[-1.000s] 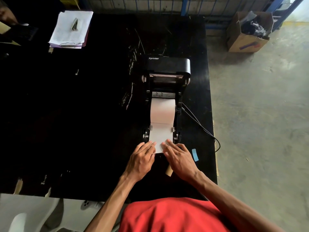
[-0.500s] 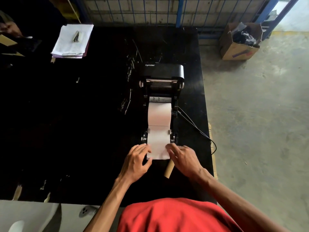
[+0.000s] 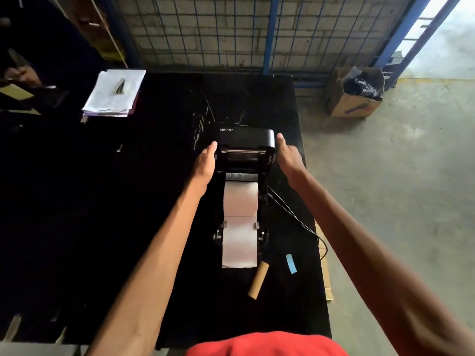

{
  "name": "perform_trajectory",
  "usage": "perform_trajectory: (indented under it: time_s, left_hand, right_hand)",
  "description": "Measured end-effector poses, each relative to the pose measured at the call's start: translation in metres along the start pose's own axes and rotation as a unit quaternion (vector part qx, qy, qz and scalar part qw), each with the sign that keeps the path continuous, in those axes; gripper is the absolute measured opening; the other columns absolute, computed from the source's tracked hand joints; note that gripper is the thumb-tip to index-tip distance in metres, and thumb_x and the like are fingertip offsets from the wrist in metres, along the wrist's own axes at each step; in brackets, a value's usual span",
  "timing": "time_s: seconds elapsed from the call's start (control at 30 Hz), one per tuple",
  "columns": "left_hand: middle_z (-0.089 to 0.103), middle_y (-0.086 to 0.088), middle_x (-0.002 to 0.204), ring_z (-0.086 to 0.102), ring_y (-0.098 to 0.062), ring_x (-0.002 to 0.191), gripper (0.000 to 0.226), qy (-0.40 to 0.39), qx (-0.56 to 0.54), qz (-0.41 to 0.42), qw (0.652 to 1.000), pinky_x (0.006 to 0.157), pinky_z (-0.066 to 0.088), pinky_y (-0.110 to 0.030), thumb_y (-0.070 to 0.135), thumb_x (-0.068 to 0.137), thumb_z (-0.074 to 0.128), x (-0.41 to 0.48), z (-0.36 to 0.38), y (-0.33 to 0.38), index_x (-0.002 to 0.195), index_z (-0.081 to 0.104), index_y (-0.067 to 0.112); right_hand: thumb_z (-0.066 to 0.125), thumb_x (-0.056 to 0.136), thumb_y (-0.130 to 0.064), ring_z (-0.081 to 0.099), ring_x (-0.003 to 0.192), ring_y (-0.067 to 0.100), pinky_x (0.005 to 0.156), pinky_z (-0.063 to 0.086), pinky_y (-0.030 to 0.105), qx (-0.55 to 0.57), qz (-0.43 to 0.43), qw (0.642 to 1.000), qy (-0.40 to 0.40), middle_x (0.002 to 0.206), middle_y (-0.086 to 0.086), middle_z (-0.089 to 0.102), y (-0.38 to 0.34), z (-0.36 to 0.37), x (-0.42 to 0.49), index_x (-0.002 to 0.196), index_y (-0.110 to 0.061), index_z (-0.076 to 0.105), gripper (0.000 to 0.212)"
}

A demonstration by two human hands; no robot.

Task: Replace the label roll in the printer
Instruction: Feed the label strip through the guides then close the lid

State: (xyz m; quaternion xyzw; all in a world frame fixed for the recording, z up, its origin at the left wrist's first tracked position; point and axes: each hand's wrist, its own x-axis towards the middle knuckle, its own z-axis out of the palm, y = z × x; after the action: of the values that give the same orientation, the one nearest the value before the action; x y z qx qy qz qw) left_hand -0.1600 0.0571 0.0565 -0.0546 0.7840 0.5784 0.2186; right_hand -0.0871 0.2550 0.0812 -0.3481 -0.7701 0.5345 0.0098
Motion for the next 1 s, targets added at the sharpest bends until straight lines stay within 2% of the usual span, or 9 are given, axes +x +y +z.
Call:
perform_trajectory:
  time_s: [0.07,0.2,0.37,0.5,0.7,0.77,0.83,0.87,1.0]
  left_hand:
    - [0.054,-0.009,0.146,0.048,-0.026,0.136,0.055,0.002,-0.026,0.000,1.000,0.114,0.035,-0.035,0.048,0.103,0.041,0.003,0.006,-0.001,0.140,0.055,0.010]
    - [0.059,-0.010,0.140,0.053,-0.025,0.130,0.048,0.034,-0.006,0.033,0.999,0.112,0.038,-0.034,0.041,0.104,0.043,-0.010,0.002,-0.021,0.136,0.058,0.009]
    - [0.066,0.000,0.123,0.058,-0.014,0.114,0.042,0.057,-0.007,0.064,0.996,0.090,0.040,-0.019,0.041,0.102,0.048,-0.042,-0.007,-0.056,0.128,0.064,0.013]
    - [0.067,0.001,0.100,0.060,-0.019,0.096,0.045,0.074,0.020,0.059,0.995,0.081,0.042,-0.027,0.048,0.099,0.048,-0.062,-0.005,-0.076,0.114,0.063,0.009]
    - [0.059,0.010,0.074,0.056,-0.007,0.065,0.042,0.105,0.142,0.031,0.984,0.053,0.036,-0.023,0.065,0.095,0.039,-0.090,-0.006,-0.113,0.083,0.050,0.027]
    - [0.058,0.008,0.073,0.055,-0.008,0.063,0.039,0.104,0.173,0.012,0.979,0.051,0.035,-0.024,0.060,0.098,0.042,-0.101,0.000,-0.134,0.084,0.049,0.024]
    - [0.059,0.004,0.078,0.056,-0.014,0.065,0.037,0.105,0.190,-0.001,0.976,0.055,0.035,-0.027,0.051,0.100,0.046,-0.110,0.005,-0.155,0.095,0.051,0.015]
    - [0.059,0.002,0.082,0.058,-0.019,0.069,0.035,0.109,0.192,-0.002,0.975,0.059,0.036,-0.027,0.046,0.101,0.049,-0.113,0.006,-0.162,0.100,0.052,0.011]
    - [0.059,0.001,0.085,0.059,-0.023,0.076,0.032,0.108,0.196,0.022,0.974,0.057,0.034,-0.026,0.038,0.102,0.050,-0.115,0.006,-0.172,0.108,0.053,0.006]
  right_hand:
    - [0.034,0.105,-0.058,0.057,0.073,0.013,0.062,0.041,0.027,0.022,0.017,1.000,-0.014,0.083,0.003,0.064,0.000,0.006,-0.003,0.082,-0.010,0.063,0.060]
    - [0.042,0.106,-0.049,0.044,0.036,-0.001,0.035,0.029,0.012,0.056,-0.030,0.998,0.030,0.034,-0.016,0.048,0.017,0.009,-0.028,0.051,-0.023,0.044,0.061]
    - [0.044,0.105,-0.050,0.040,0.036,-0.002,0.036,0.027,0.011,0.100,-0.038,0.994,0.021,0.036,-0.019,0.044,0.051,0.012,-0.067,0.038,-0.030,0.054,0.070]
    - [0.044,0.107,-0.044,0.039,0.033,-0.002,0.034,0.026,0.009,0.106,-0.065,0.992,0.018,0.035,-0.018,0.043,0.071,0.016,-0.090,0.040,-0.031,0.056,0.069]
    - [0.046,0.104,-0.051,0.040,0.031,0.000,0.035,0.026,0.012,0.057,-0.018,0.998,0.026,0.035,-0.016,0.047,0.113,0.027,-0.118,0.043,-0.023,0.060,0.068]
    - [0.049,0.104,-0.049,0.045,0.038,-0.001,0.039,0.031,0.015,0.008,0.004,0.999,0.032,0.048,-0.018,0.059,0.134,0.037,-0.129,0.060,-0.033,0.077,0.054]
    - [0.051,0.104,-0.045,0.057,0.055,-0.001,0.049,0.040,0.014,-0.045,0.021,0.998,0.030,0.083,0.001,0.079,0.151,0.046,-0.137,0.102,-0.015,0.083,0.043]
    - [0.051,0.105,-0.042,0.063,0.061,0.005,0.052,0.041,0.016,-0.063,0.022,0.997,0.031,0.094,0.011,0.081,0.158,0.049,-0.140,0.110,-0.009,0.080,0.044]
    - [0.051,0.105,-0.040,0.062,0.061,0.004,0.054,0.040,0.010,-0.078,0.005,0.996,0.045,0.095,0.018,0.080,0.169,0.053,-0.142,0.119,-0.005,0.076,0.045]
